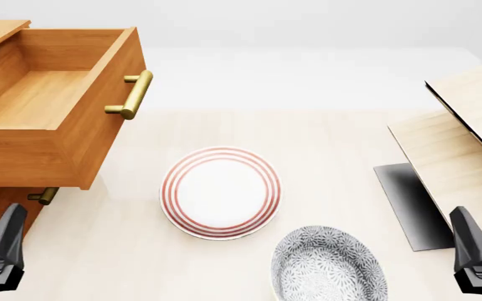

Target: Close the top drawer of the cabinet.

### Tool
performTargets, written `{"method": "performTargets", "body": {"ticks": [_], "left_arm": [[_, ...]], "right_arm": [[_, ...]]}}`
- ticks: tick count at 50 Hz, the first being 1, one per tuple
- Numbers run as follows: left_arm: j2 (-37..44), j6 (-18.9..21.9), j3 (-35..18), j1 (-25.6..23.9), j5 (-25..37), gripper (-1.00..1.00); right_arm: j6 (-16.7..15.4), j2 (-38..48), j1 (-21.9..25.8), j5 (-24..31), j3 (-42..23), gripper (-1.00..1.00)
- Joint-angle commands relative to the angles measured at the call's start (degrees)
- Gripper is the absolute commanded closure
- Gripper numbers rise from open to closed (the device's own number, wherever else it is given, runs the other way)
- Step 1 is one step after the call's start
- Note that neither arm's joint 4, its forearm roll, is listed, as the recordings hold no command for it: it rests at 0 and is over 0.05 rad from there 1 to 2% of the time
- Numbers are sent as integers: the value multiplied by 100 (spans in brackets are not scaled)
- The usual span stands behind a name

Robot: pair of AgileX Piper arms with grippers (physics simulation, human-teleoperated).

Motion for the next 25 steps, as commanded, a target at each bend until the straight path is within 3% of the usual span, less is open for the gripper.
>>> {"method": "performTargets", "body": {"ticks": [1,14,25], "left_arm": [[119,92,29,-145,-1,-100],[94,434,32,-276,184,-100],[6,481,32,-389,242,-100]], "right_arm": [[1,27,-11,-8,-15,-100],[5,44,-11,-26,-10,-100],[6,53,-10,-37,-7,-100]]}}
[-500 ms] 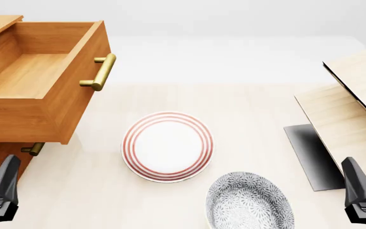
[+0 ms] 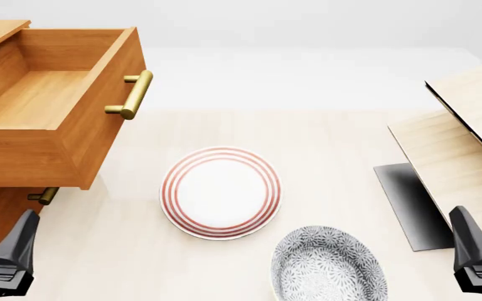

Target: Close the top drawer of the cabinet.

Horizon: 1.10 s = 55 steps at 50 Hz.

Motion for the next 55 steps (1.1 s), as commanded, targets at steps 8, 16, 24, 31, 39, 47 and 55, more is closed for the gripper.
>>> {"method": "performTargets", "body": {"ticks": [8,16,24,31,39,47,55], "left_arm": [[-116,143,-285,-577,358,-100],[-120,146,-854,-1053,976,-100],[-62,-25,-1172,-1490,1357,-100],[336,60,-1248,-2093,1187,-100],[1230,165,-1349,-2663,548,-100],[2266,301,-1652,-3321,-144,-100],[3034,467,-2166,-3878,-597,-100]], "right_arm": [[0,18,-1,-20,4,-100],[5,22,-1,-25,6,-100],[4,15,-1,-19,7,-100],[2,11,0,-16,7,-100],[4,21,-1,-25,7,-100],[3,20,-1,-24,6,-100],[4,22,-1,-26,7,-100]]}}
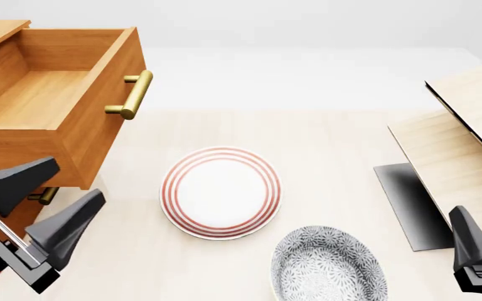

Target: Close the top drawer of the cabinet.

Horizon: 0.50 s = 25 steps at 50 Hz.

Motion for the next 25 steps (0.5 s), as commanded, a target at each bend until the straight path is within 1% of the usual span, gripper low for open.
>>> {"method": "performTargets", "body": {"ticks": [1,3,5,8,17,20,22,23,25], "left_arm": [[1180,226,-601,-881,-704,-100],[1271,227,-646,-933,-742,-100],[1649,278,-869,-1174,-924,-100],[1983,219,-1119,-1407,-1024,-100],[2794,282,-1838,-1998,-1248,-100],[3174,419,-2044,-2231,-1436,-100],[3394,444,-2157,-2289,-1523,-100],[3502,442,-2221,-2300,-1550,-100],[3762,279,-2426,-2381,-1501,-100]], "right_arm": [[-1,1,0,-2,0,-100],[1,2,0,-2,0,-100],[-1,3,0,-4,0,-100],[1,5,0,-4,0,-100],[1,1,0,0,-1,-100],[0,0,1,0,-1,-100],[2,-1,-2,0,-1,-100],[0,0,0,0,-1,-100],[1,-1,0,0,-1,-100]]}}
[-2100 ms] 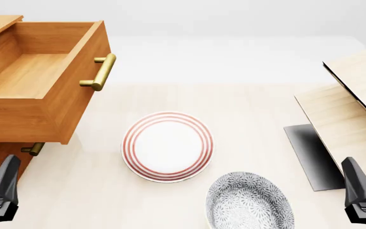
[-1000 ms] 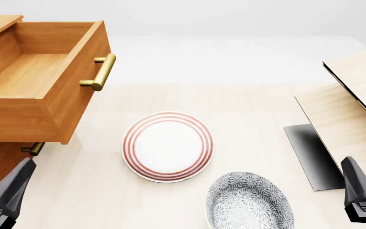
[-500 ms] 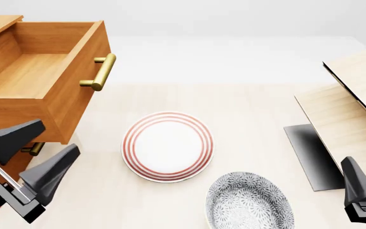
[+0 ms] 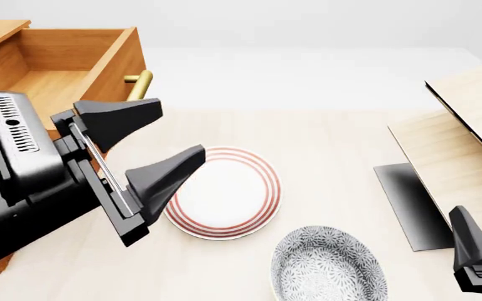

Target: Close the top drawer of the cabinet.

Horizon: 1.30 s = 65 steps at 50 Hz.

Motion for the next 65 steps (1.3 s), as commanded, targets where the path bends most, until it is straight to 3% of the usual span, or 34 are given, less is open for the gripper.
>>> {"method": "performTargets", "body": {"ticks": [1,6,13,16,20,26,40,52,58,65], "left_arm": [[1268,-86,-888,-603,-282,-100],[1735,-80,-1338,-610,-235,-100],[2653,-157,-2020,-195,22,-100],[2972,327,-2282,-144,12,-100],[3302,555,-2671,95,134,-100],[3715,358,-3071,542,403,-100],[4111,855,-3218,1348,531,-100],[4233,1150,-2816,1990,405,-100],[4467,1611,-2645,2385,214,-100],[4412,1669,-2638,2817,277,-100]], "right_arm": [[0,1,0,0,0,-100],[0,0,0,1,0,-100],[4,1,1,0,0,-100],[2,-1,0,1,0,-100],[0,1,1,0,0,-100],[5,-1,-1,1,0,-100],[3,1,0,0,0,-100],[2,2,1,0,0,-100],[-1,-1,-1,1,0,-100],[4,1,-1,0,0,-100]]}}
